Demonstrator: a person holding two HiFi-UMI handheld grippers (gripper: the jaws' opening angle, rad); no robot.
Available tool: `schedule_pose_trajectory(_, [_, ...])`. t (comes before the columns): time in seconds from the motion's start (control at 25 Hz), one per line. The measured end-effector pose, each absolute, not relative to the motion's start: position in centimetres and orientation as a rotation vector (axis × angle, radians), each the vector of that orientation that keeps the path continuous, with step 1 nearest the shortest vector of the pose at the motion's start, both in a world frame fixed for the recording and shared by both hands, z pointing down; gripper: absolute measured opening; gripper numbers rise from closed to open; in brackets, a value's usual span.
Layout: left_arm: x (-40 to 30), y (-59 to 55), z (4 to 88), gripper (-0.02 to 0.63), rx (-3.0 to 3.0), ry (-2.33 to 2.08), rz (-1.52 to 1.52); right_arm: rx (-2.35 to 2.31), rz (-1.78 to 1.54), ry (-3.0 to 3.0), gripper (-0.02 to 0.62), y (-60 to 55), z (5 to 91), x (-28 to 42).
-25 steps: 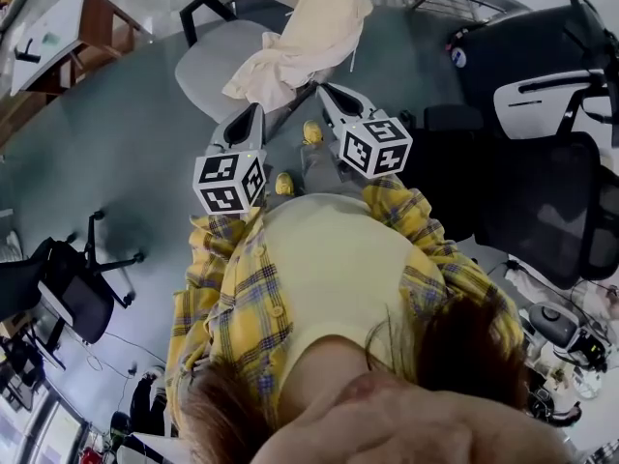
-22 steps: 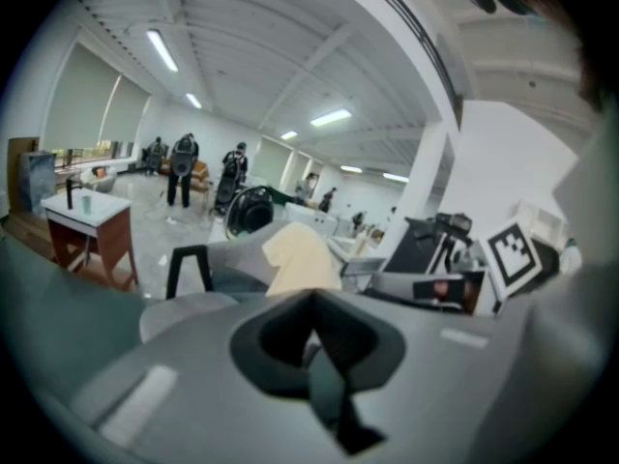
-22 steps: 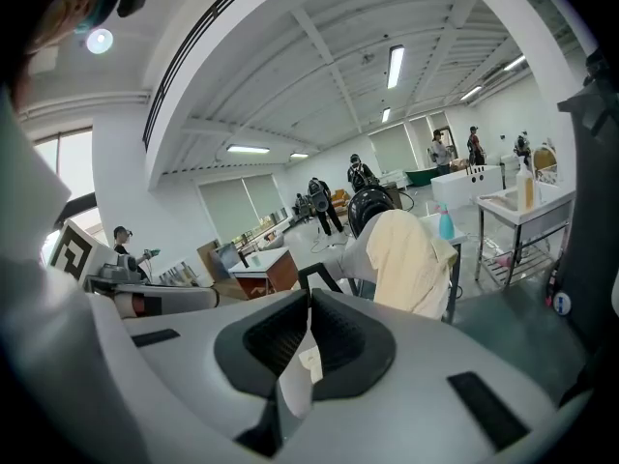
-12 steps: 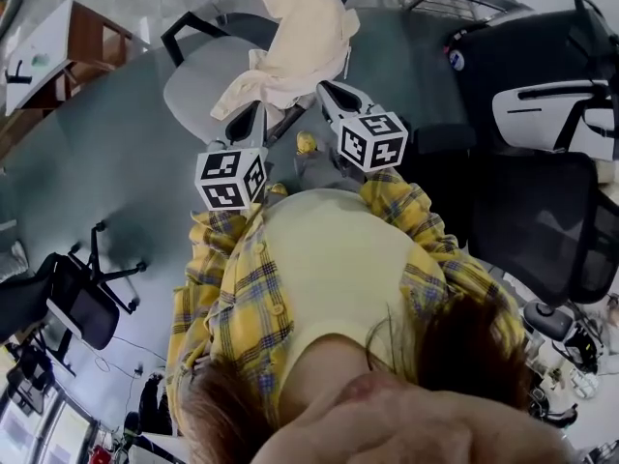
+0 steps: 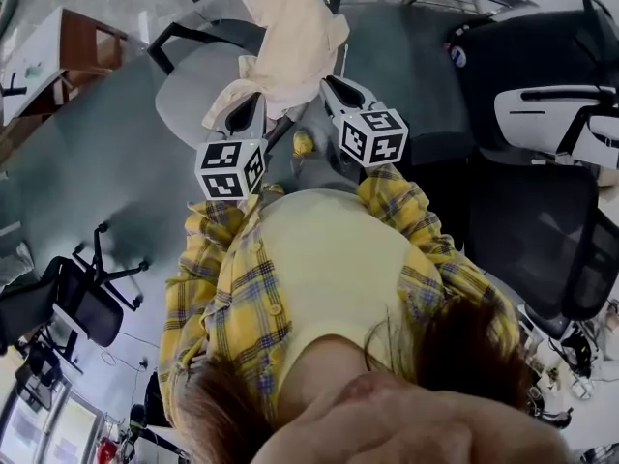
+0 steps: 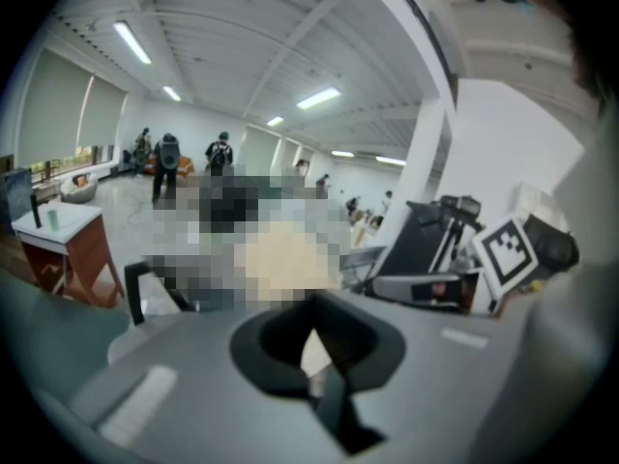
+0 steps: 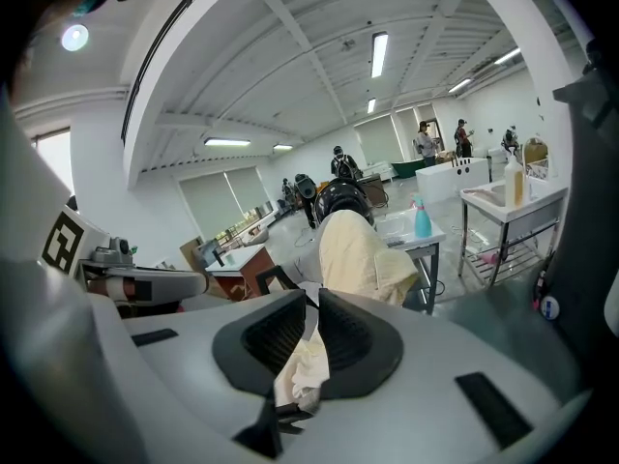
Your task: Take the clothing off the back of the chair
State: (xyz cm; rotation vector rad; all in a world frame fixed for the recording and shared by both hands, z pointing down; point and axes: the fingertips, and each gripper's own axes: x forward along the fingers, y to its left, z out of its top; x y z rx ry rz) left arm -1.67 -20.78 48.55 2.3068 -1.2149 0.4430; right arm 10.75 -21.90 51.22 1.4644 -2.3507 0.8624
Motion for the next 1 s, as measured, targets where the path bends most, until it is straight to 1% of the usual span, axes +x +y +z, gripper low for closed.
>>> schedule_pose_trajectory(0.24, [-0.4, -22.7, 49.4, 0.006, 2.298, -1.224, 0.475, 1.478, 0.886, -2.334, 0.017, -24.0, 52.6, 12.5])
schedule_pose_trajectory(0.32, [-0.3, -23.2, 49.7, 0.006, 2.292, -1.230, 0.485, 1.482, 0.897, -2.332, 0.026, -24.8, 53.0, 13.1])
schedule_pose_trajectory(0.36, [-0.2, -23.5, 49.9, 0.006, 2.288, -1.234, 0.490, 1.481, 0.904, -2.331, 0.056, -25.2, 53.2, 13.3])
schedule_pose_trajectory(0.4, [0.0, -23.8, 50.1, 0.006, 2.284, -1.237, 0.494, 1.478, 0.912, -2.331, 0.101, -25.5, 53.5, 13.5])
schedule_pose_trajectory(0.64, [0.6, -25.0, 51.2, 0.006, 2.258, -1.246, 0.535, 1.480, 0.994, -2.332, 0.169, -27.6, 55.2, 14.8])
schedule_pose_trajectory(0.76, [0.9, -25.7, 51.6, 0.006, 2.249, -1.252, 0.550, 1.474, 1.075, -2.339, 0.224, -28.9, 56.2, 15.2])
schedule_pose_trajectory(0.84, [1.0, -26.3, 51.8, 0.006, 2.247, -1.255, 0.561, 1.476, 1.129, -2.332, 0.239, -29.7, 57.0, 15.5])
schedule_pose_trajectory(1.0, [1.5, -27.2, 52.4, 0.006, 2.244, -1.258, 0.585, 1.473, 1.248, -2.329, 0.249, -31.0, 58.3, 15.7])
